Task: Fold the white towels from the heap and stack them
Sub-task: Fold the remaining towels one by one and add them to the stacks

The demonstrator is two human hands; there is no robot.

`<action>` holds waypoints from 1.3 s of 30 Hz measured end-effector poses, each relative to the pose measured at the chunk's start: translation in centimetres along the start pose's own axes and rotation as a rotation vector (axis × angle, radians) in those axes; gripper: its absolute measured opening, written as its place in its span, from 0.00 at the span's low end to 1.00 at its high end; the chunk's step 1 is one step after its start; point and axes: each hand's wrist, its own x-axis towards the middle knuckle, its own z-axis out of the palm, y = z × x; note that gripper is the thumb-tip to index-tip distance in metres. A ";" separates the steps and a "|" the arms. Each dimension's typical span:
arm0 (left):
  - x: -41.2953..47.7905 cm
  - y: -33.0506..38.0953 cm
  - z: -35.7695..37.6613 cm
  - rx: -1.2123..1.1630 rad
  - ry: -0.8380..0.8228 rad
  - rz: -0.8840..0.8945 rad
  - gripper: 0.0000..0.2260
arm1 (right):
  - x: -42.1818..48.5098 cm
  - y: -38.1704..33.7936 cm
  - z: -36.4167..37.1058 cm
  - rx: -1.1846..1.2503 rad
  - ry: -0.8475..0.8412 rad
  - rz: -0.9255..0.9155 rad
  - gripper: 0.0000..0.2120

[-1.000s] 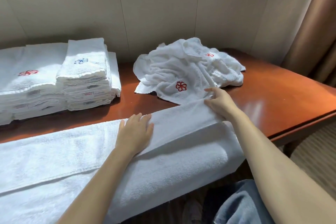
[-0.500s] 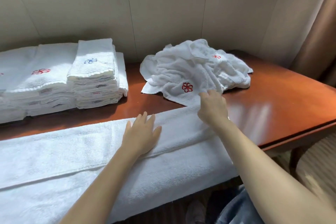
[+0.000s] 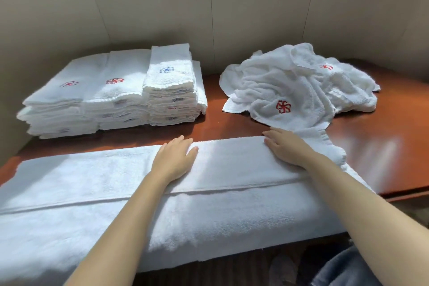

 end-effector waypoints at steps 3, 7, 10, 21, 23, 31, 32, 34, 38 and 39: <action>-0.4 -1.7 -1.1 0.008 0.093 -0.035 0.16 | -0.5 1.1 -1.6 -0.119 0.055 0.091 0.18; 0.0 -3.8 -2.6 0.020 0.004 -0.200 0.13 | -1.7 2.1 -3.8 -0.157 0.132 0.428 0.21; 0.9 -3.6 -2.5 0.044 0.065 -0.276 0.11 | -3.5 3.7 -5.4 -0.002 0.188 0.677 0.19; 1.9 -2.4 -0.1 0.047 0.324 -0.381 0.13 | -6.9 4.0 -5.7 0.421 0.105 0.459 0.11; 1.8 -2.6 -0.1 0.060 0.301 -0.373 0.14 | -6.6 4.2 -5.6 0.262 0.074 0.495 0.07; 1.0 -4.4 -0.7 0.075 -0.004 -0.223 0.24 | -5.0 1.6 -6.0 -0.119 -0.026 0.729 0.25; 0.4 -4.7 -0.8 0.076 -0.034 -0.219 0.26 | -4.7 0.7 -5.6 -0.150 0.017 0.670 0.25; -1.0 -5.3 -0.9 0.089 -0.055 -0.209 0.30 | -4.0 -2.0 -4.5 -0.194 0.082 0.474 0.22; -4.6 -6.3 -1.3 0.129 -0.047 -0.151 0.31 | -2.2 -9.2 -0.5 -0.147 0.237 -0.035 0.19; -5.4 -6.7 -1.4 0.133 -0.046 -0.139 0.30 | -2.0 -11.0 0.6 -0.139 0.228 -0.121 0.20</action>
